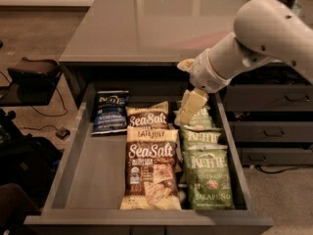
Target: Pick blue chip bag from top drawer and place on counter
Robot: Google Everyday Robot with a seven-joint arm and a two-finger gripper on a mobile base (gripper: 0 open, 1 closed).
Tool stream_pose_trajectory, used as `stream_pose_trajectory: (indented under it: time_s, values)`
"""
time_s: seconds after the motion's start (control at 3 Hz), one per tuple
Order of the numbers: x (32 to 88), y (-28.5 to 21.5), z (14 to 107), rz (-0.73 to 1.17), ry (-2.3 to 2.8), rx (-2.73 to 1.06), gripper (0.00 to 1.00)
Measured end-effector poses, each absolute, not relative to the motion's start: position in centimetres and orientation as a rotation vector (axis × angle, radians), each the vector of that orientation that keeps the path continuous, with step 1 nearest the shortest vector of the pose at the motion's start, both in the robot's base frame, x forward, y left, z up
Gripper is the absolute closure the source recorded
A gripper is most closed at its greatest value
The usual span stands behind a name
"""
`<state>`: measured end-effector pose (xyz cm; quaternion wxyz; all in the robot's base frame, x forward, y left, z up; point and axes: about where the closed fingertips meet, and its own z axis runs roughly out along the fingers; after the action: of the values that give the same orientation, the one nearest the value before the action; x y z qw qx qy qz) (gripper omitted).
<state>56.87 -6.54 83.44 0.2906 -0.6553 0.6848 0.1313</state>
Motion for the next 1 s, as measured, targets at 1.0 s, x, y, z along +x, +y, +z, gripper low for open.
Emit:
stream_pose_trajectory:
  time_s: [1.0]
  values:
    - [56.6,6.6,77.7,0.724,1.615,-1.917,0.0]
